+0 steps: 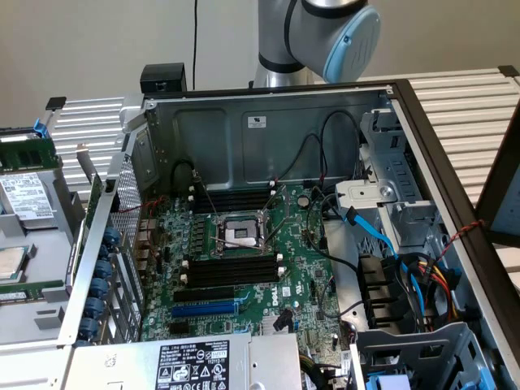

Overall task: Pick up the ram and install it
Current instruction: 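Pick up the ram and move it above insertion slot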

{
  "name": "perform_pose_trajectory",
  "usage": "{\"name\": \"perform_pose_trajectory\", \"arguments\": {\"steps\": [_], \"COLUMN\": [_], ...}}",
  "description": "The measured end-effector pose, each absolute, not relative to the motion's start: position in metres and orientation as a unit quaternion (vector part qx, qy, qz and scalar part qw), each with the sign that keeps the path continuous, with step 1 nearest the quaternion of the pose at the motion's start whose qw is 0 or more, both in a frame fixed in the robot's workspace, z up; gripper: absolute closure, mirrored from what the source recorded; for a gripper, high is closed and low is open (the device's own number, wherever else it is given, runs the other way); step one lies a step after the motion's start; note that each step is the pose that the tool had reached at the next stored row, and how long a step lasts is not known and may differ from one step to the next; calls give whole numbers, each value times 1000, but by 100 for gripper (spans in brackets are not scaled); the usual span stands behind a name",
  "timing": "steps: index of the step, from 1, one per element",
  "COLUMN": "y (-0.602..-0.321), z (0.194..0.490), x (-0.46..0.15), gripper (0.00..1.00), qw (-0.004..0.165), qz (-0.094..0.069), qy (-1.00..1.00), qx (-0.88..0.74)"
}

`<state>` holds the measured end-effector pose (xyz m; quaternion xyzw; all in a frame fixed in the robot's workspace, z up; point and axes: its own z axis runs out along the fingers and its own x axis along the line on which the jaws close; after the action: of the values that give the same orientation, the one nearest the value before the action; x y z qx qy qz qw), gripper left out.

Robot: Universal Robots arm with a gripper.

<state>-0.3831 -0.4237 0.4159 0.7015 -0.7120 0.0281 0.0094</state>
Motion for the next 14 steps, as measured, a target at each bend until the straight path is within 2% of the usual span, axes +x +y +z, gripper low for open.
{"name": "perform_pose_trajectory", "arguments": {"steps": [14], "y": [-424], "z": [416], "x": [-331], "gripper": [88], "qw": [6], "qz": [25], "qy": [-712], "qx": [702]}}
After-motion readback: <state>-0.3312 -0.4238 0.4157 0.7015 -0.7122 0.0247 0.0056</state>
